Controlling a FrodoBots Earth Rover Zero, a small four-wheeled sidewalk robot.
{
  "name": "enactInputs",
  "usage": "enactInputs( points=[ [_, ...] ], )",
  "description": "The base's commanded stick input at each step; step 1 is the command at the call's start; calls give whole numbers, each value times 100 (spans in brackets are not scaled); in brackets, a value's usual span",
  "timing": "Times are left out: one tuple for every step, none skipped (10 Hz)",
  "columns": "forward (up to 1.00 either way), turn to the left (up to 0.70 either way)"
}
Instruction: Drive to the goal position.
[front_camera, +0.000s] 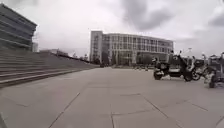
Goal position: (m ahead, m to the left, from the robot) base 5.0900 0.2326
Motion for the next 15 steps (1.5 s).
enactInputs(
  points=[
    [45,27],
    [45,0],
    [45,0],
    [45,0],
    [45,0],
    [45,0],
    [45,0],
    [45,0],
    [45,0],
    [45,0],
    [45,0],
    [45,0],
    [45,0],
    [45,0],
    [45,0]
  ],
)
